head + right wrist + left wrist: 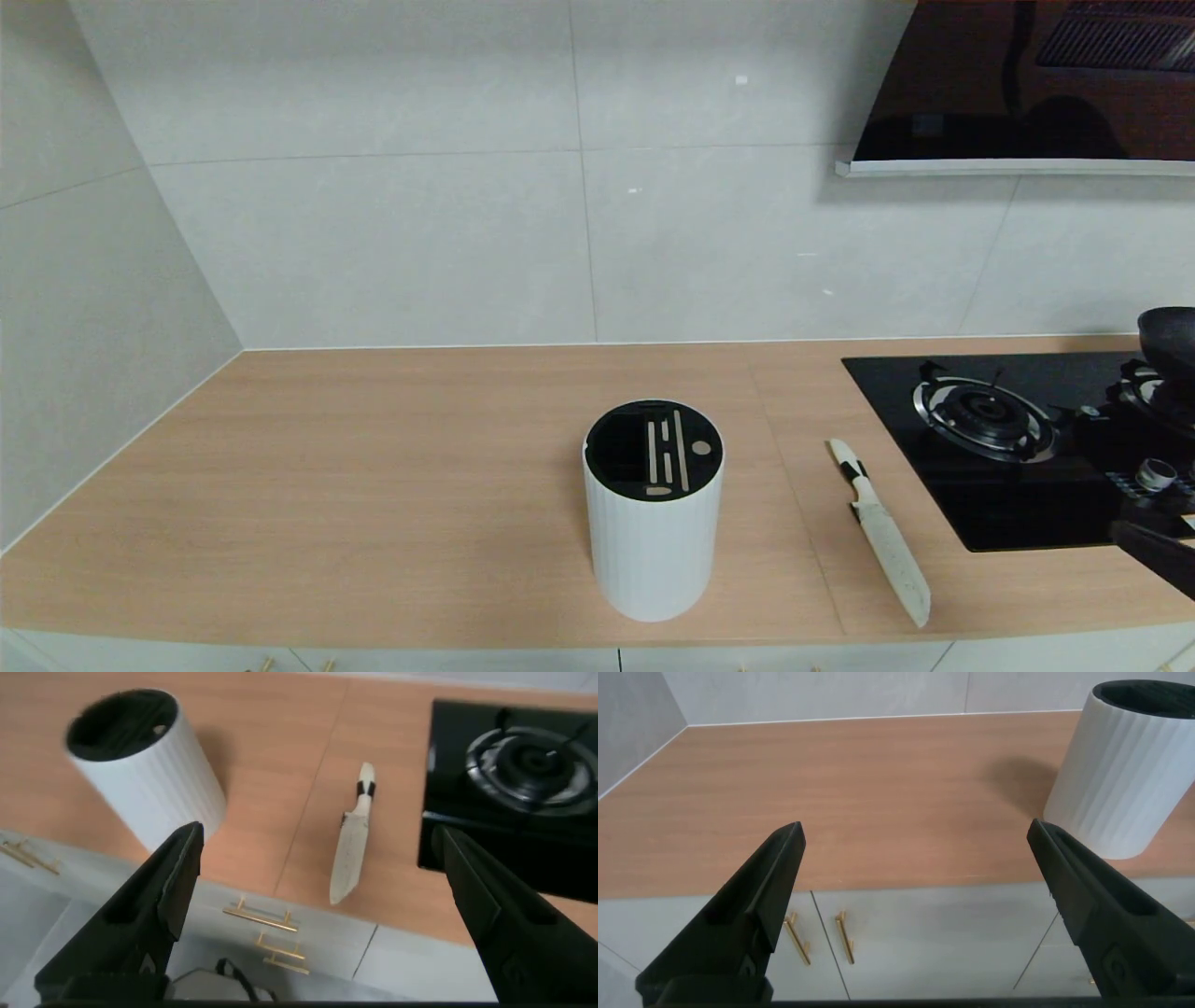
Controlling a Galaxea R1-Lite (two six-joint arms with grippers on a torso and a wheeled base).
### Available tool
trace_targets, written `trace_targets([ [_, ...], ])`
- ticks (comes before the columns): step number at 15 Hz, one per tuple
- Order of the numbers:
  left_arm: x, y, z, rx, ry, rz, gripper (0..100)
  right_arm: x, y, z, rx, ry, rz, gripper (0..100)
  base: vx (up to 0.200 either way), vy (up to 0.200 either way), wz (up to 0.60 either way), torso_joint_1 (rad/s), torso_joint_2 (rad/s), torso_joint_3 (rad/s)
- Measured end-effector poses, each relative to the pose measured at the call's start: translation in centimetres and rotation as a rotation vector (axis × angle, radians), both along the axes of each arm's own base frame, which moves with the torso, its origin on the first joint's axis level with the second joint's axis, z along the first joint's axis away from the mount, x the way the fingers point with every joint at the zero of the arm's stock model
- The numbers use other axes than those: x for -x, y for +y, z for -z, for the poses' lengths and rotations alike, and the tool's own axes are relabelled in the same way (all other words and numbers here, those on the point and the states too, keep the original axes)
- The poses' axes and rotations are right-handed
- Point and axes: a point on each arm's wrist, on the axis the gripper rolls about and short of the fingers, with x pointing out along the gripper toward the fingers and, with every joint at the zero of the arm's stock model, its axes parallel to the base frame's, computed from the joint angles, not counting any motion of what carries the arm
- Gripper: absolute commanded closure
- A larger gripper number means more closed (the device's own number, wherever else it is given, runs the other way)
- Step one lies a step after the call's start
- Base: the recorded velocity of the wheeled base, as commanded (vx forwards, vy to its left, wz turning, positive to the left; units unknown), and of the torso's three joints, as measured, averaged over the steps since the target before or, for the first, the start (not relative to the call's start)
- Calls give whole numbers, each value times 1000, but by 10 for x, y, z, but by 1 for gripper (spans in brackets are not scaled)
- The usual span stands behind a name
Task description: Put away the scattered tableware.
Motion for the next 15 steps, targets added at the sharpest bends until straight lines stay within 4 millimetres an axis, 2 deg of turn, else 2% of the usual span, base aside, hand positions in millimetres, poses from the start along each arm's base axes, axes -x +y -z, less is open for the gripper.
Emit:
trace_targets([
  [4,0,0,0,0,0,0,0,-70,9,10,9,61,-4,0,0,0,0,0,0,0],
  [10,0,0,0,0,0,0,0,-150,21,45,42,172,25,0,0,0,0,0,0,0],
  [13,0,0,0,0,0,0,0,-182,24,70,68,195,66,0,0,0,0,0,0,0],
  [15,0,0,0,0,0,0,0,-195,27,90,85,222,81,0,0,0,0,0,0,0],
])
